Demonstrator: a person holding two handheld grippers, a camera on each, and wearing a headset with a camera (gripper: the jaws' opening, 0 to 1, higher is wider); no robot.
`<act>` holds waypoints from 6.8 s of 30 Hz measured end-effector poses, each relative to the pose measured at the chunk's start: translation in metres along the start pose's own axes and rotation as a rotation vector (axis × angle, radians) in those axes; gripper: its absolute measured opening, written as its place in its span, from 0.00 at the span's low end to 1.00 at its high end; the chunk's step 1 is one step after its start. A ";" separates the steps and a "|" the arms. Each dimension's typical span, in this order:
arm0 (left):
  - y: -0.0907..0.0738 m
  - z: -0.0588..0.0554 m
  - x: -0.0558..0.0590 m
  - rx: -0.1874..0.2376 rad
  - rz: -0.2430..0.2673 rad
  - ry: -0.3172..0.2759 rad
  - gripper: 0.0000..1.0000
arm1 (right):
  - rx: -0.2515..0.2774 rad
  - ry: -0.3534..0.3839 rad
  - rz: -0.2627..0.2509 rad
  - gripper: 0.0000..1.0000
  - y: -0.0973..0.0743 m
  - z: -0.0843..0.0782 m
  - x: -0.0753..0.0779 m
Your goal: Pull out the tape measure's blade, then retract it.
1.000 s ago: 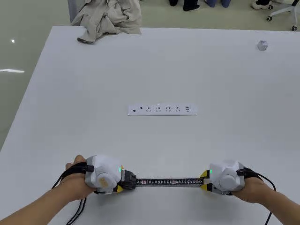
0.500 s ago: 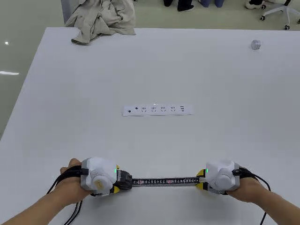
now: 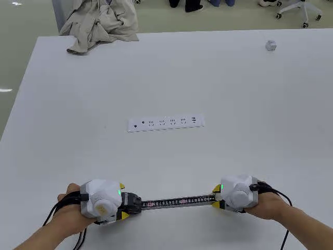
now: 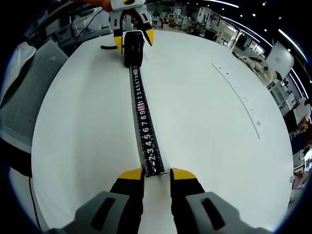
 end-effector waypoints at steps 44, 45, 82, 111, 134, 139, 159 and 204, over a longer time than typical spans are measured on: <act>-0.031 -0.019 0.001 0.130 0.187 -0.364 0.81 | 0.060 0.377 -0.147 0.60 -0.015 0.007 -0.013; -0.032 -0.019 0.000 0.132 0.198 -0.380 0.81 | 0.070 0.392 -0.148 0.61 -0.016 0.009 -0.013; -0.070 -0.039 0.031 0.206 0.353 -0.736 0.94 | 0.151 0.653 -0.265 0.82 -0.046 0.041 -0.049; -0.100 -0.039 0.076 0.280 0.537 -0.961 1.00 | 0.160 0.764 -0.351 0.86 -0.073 0.080 -0.090; -0.124 -0.015 0.109 0.277 0.621 -0.991 1.00 | 0.196 0.836 -0.349 0.94 -0.101 0.119 -0.126; -0.125 -0.013 0.112 0.267 0.625 -0.996 1.00 | 0.212 0.837 -0.351 0.95 -0.108 0.131 -0.134; -0.124 0.010 0.127 0.269 0.622 -1.004 0.99 | 0.202 0.859 -0.341 0.99 -0.127 0.158 -0.162; -0.071 0.004 0.069 0.291 0.683 -1.154 0.90 | 0.148 0.677 -0.327 0.91 -0.100 0.126 -0.136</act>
Point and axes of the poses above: the centre of the closed fingertips' face, and the gripper's own axes: y roughly forward along the fingers, x roughly to its right, z roughly out of its top, the point moved 2 cm from there along -y, roughly backward along the fingers, and after that the axes turned 13 degrees about -y, right-handed, at the moved point
